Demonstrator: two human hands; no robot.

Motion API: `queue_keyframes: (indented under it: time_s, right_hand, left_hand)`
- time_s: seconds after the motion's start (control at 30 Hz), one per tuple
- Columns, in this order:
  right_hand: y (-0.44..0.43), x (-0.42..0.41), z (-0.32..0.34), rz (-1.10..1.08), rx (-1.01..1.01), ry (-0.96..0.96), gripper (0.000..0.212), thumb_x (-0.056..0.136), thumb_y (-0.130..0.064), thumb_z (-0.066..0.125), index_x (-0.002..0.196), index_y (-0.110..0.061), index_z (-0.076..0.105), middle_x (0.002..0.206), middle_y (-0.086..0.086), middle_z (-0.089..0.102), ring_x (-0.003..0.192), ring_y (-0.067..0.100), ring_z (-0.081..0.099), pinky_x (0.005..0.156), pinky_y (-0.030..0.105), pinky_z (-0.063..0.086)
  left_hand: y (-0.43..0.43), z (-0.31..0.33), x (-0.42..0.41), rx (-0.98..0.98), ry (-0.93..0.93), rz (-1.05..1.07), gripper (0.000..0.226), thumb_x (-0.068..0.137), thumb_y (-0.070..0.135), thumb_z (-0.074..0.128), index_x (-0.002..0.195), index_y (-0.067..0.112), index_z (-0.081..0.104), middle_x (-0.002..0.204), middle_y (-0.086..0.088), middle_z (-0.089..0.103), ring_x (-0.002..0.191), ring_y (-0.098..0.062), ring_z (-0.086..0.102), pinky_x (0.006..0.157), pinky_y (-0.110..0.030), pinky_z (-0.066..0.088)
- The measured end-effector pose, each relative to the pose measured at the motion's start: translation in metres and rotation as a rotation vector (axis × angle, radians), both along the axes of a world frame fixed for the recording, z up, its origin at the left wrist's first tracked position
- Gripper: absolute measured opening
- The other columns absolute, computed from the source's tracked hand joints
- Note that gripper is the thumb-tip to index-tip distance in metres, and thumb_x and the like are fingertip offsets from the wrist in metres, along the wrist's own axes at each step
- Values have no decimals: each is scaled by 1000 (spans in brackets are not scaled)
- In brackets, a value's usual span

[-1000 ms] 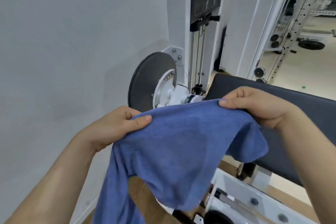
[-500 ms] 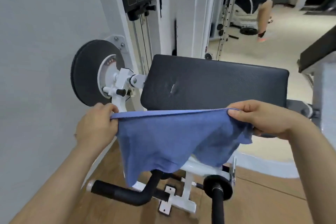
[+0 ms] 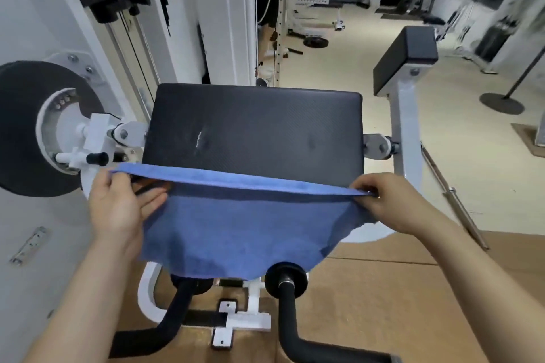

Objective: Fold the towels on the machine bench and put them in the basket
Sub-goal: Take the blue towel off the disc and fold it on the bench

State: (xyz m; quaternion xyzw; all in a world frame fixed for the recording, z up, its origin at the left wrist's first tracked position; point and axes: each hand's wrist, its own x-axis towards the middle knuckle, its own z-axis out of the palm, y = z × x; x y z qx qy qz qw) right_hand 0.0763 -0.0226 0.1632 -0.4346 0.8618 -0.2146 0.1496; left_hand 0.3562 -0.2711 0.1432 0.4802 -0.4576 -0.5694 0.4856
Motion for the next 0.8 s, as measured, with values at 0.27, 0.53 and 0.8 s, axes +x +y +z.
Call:
queue_keyframes:
  time_s: [0.27,0.53,0.8]
  right_hand:
    - [6,-95,13,100,4,-483,23,99,-21,48,99,-20,72,85,4,57,76,12,47,56,17,43]
    - [-45,-193,5,174,-238,-467,23,92,-14,53,79,-5,69,65,4,57,61,17,58,53,23,51]
    - [-93,-273,8,209,-245,-117,37,92,-28,52,68,-1,57,55,6,51,65,34,61,58,32,42]
  left_hand:
    - [3,-11,-68,-177,-68,3,7,87,19,50,90,25,53,87,0,57,80,-12,58,71,-25,46]
    - [21,-16,-166,-207,-245,168,9,86,19,54,89,27,56,88,-1,57,84,-19,52,79,-31,42]
    - [13,7,-216,-296,-415,312,12,97,16,47,99,20,57,93,1,59,89,-14,52,76,-24,40]
